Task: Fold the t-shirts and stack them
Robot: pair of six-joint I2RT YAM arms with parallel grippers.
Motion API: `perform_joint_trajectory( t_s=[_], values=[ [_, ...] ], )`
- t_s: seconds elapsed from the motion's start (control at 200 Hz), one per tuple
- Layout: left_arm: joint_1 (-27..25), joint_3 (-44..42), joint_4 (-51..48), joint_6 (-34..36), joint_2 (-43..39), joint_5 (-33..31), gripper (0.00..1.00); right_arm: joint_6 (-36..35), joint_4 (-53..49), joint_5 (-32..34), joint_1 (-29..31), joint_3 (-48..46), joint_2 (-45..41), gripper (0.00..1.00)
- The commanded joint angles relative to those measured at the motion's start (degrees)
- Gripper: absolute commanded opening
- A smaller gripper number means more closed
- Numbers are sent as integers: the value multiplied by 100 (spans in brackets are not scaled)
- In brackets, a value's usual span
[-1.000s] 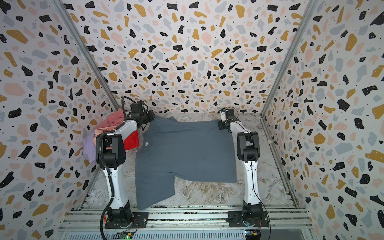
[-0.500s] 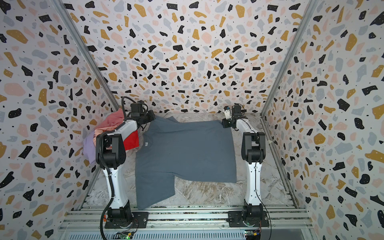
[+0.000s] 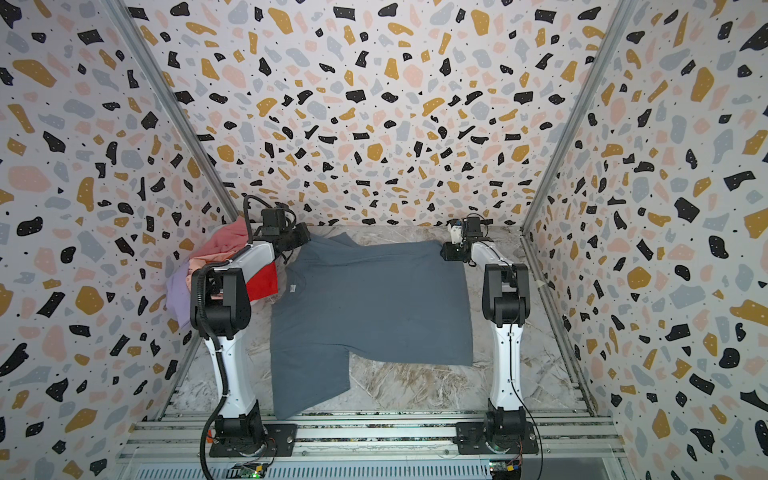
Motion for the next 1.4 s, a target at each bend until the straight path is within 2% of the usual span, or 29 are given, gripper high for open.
perform_joint_trajectory(
  t_s=[0.0,0.17,0.37,0.506,0.591,0.766,0.906,1.146,1.397],
  values=[
    [3,-67,125,-10,-309,60,0,465,132,211,-18,313,100,42],
    [3,-76,145,-10,-293,53,0,647,112,269,-15,540,294,41],
    [-5,-76,171,-34,-258,69,0,815,116,791,16,550,383,36],
    [2,-59,166,-38,-215,75,0,1011,306,514,-58,487,392,35],
    [3,-41,171,-36,-197,78,0,1006,288,514,-67,554,432,30],
    [2,32,162,-47,-145,77,0,945,217,460,-62,559,476,12],
    [3,83,153,-69,-115,121,0,844,312,460,-64,478,358,3],
    [3,176,140,24,-117,141,0,496,561,359,-72,321,-229,0],
    [3,290,-22,251,-151,6,0,-48,450,557,-103,-11,-855,0]
  ],
)
